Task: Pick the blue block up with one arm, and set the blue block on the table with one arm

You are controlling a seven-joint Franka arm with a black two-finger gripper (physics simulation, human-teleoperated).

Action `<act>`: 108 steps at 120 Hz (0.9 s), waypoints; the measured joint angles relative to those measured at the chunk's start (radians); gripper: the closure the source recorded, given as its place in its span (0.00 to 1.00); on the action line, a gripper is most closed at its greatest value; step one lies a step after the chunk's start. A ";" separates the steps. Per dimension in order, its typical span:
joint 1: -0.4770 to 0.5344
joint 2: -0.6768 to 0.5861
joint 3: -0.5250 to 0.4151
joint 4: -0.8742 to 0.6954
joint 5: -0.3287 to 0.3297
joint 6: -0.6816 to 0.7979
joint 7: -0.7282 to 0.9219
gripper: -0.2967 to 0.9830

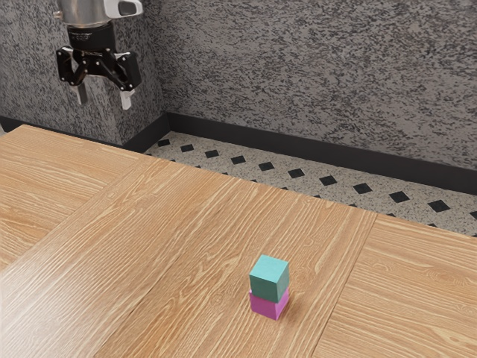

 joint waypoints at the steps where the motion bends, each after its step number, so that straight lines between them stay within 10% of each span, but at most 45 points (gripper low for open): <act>1: 0.000 0.000 0.000 0.000 0.000 0.000 -0.001 0.23; 62: 0.023 0.026 -0.032 0.297 0.030 -0.078 -0.027 0.23; 89: -0.201 0.101 -0.066 0.288 0.023 -0.083 -0.033 0.23; 108: -0.200 0.054 -0.174 -0.063 0.050 0.105 -0.032 0.23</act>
